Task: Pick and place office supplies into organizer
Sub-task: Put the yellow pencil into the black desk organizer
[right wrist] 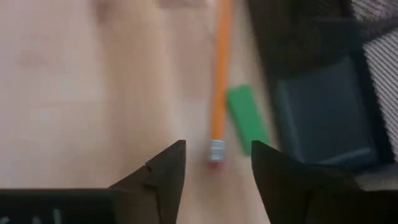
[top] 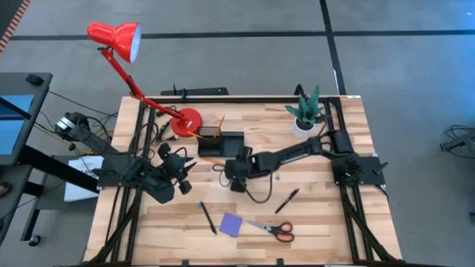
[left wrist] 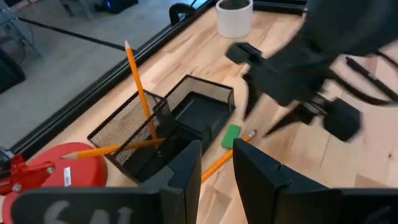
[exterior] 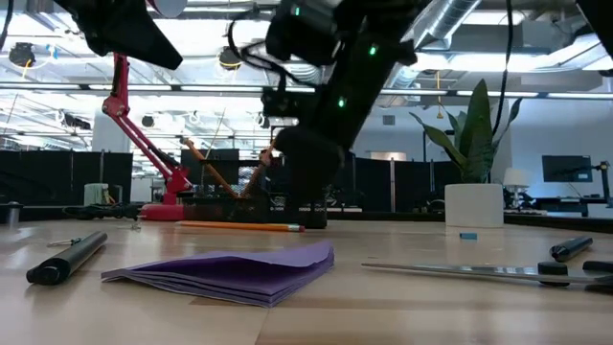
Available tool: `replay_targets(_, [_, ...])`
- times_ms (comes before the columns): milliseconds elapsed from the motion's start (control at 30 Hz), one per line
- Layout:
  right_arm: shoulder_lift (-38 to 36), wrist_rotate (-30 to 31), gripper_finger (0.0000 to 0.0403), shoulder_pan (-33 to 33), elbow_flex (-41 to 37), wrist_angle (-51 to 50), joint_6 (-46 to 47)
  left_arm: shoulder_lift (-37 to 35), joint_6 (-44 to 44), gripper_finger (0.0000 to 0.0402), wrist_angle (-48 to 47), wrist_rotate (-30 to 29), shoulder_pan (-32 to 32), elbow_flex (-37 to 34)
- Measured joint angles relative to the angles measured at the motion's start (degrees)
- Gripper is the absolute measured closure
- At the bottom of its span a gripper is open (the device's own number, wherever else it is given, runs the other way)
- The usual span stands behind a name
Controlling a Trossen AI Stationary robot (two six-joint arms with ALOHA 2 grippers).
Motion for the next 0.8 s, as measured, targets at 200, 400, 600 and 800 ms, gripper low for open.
replay_targets(200, [-0.33, -1.2, 0.0196, -3.03, 0.15, 2.87, 0.06, -0.02, -0.03, 0.0317, -0.01, -0.61, 0.02, 0.0])
replay_targets(400, [1.88, -8.91, 0.02, -3.75, 0.08, 2.43, 2.81, -0.02, -0.11, 0.0317, -0.02, -1.52, 0.02, 0.0])
replay_targets(600, [2.16, -1.59, 0.0219, -2.69, 0.08, 3.29, 2.44, -0.04, -0.11, 0.0317, -0.6, -1.72, 0.02, 0.0])
replay_targets(800, [3.81, -5.1, 0.0219, -2.95, 0.23, 3.51, 2.8, -0.04, -0.11, 0.0317, -0.59, -1.74, 0.02, 0.0])
